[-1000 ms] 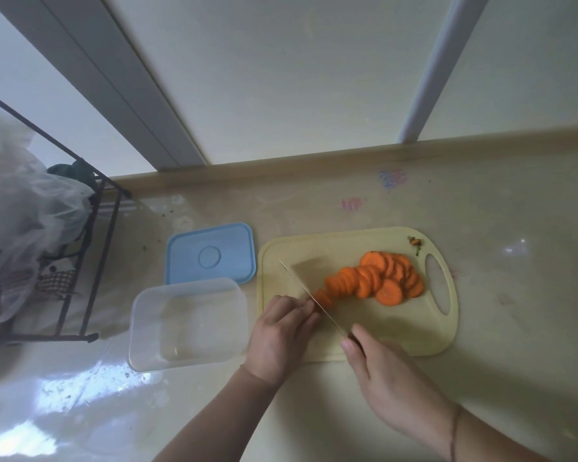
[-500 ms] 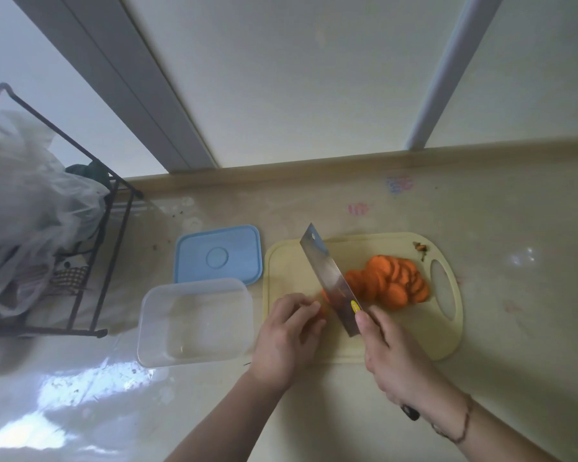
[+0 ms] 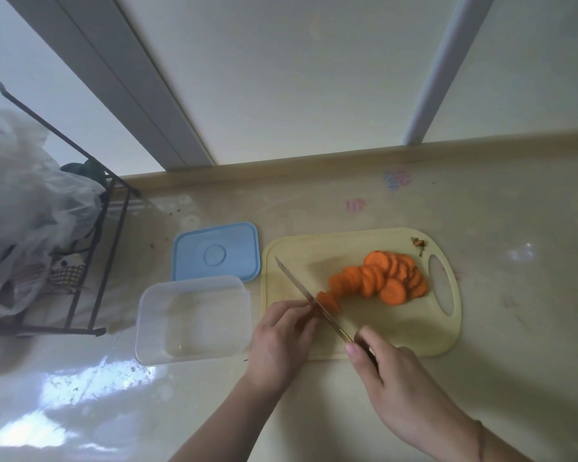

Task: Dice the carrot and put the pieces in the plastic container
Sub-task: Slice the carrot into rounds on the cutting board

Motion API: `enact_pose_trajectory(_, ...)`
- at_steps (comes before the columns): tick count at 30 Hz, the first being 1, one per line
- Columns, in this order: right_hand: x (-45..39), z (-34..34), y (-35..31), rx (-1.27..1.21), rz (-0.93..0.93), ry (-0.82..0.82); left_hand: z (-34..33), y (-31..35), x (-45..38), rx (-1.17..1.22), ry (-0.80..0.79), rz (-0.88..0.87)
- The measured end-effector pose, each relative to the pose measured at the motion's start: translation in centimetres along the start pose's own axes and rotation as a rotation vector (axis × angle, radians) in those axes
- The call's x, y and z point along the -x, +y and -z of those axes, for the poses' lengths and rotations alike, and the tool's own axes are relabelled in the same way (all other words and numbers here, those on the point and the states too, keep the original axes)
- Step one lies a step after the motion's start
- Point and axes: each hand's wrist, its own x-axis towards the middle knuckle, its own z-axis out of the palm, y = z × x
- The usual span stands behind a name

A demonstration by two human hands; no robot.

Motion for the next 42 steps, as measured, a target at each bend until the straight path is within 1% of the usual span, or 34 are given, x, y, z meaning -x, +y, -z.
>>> enact_pose_trajectory(3, 0.0, -0.1, 0.2, 0.021, -0.02, 0.0, 0.1, -0.1, -0.2, -0.009, 0.004, 0.02)
enact_pose_trajectory(8, 0.3, 0.0, 0.2, 0.051, -0.037, -0.025, 0.4, 0.3, -0.5, -0.027, -0.033, -0.018)
enact_pose_trajectory(12, 0.4, 0.0, 0.1, 0.069, -0.034, -0.029, 0.1, -0.1, -0.3, -0.032, -0.027, -0.03)
enact_pose_trajectory(15, -0.3, -0.3, -0.1, 0.114, -0.026, -0.037, 0.0, -0.3, -0.1, -0.001, -0.011, -0.076)
enact_pose_trajectory(17, -1.3, -0.8, -0.3, 0.154, -0.022, -0.045, -0.1, -0.4, -0.1, -0.014, -0.019, -0.121)
enact_pose_trajectory(19, -2.6, -1.1, -0.4, 0.168, -0.026, -0.06, 0.1, -0.5, -0.2, -0.028, -0.025, -0.13)
enact_pose_trajectory(25, -3.5, -0.9, 0.0, 0.125, 0.008, -0.064, 0.5, -0.9, -0.5, -0.034, -0.042, -0.153)
enact_pose_trajectory(31, -0.1, -0.2, 1.9, 0.099, -0.059, -0.1, 0.3, -0.9, -0.5, -0.031, -0.04, -0.129)
enact_pose_trajectory(36, -2.7, -1.4, 1.3, 0.121, -0.07, -0.057, 0.3, -0.7, -0.3, -0.045, -0.034, -0.157)
enact_pose_trajectory(39, -4.4, -1.1, 1.1, 0.041, -0.105, -0.056, 0.5, -0.9, -0.3, -0.068, -0.028, -0.101)
enact_pose_trajectory(42, -5.1, -0.3, 1.1, -0.007, -0.146, -0.03, 0.5, -0.7, 0.0, -0.069, -0.073, -0.066)
